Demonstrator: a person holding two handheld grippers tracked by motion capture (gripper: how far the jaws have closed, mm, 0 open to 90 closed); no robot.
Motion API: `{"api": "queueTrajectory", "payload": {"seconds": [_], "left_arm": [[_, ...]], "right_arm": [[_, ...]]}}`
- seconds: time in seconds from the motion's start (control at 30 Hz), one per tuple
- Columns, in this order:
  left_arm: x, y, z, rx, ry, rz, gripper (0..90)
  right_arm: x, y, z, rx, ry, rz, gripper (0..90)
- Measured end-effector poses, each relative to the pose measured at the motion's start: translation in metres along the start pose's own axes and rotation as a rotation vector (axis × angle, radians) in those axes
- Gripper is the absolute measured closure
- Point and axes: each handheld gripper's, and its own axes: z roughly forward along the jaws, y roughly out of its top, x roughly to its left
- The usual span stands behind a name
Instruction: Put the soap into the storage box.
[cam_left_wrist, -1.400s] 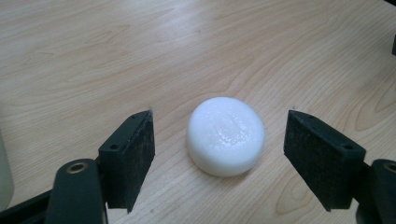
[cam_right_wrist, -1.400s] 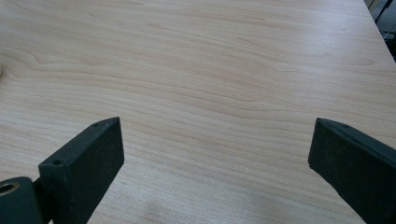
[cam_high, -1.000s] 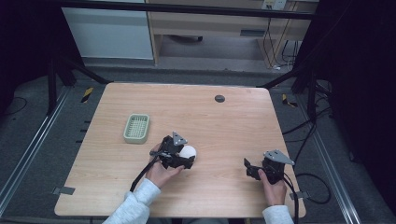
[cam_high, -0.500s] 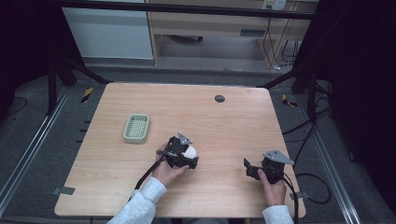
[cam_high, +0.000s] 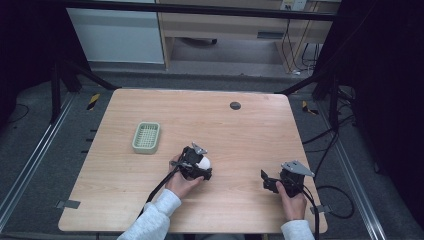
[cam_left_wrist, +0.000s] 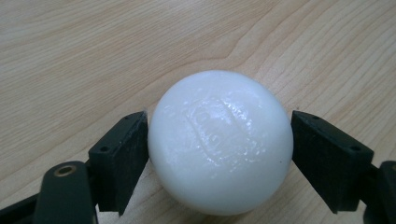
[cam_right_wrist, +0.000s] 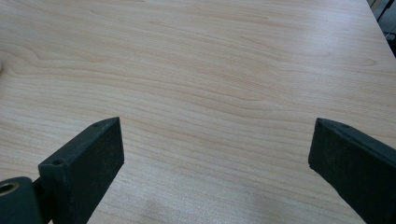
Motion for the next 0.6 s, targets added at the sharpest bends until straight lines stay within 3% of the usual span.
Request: {"api": "queueTrajectory", "payload": {"seconds": [0.6], "left_arm": [[-0.0004,-0.0005,0.0038,0.02,0.025,-0.01,23.9]], "right_arm": [[0.0001,-0.0002,0.0004,0.006,-0.003,-0.005,3.8]]}}
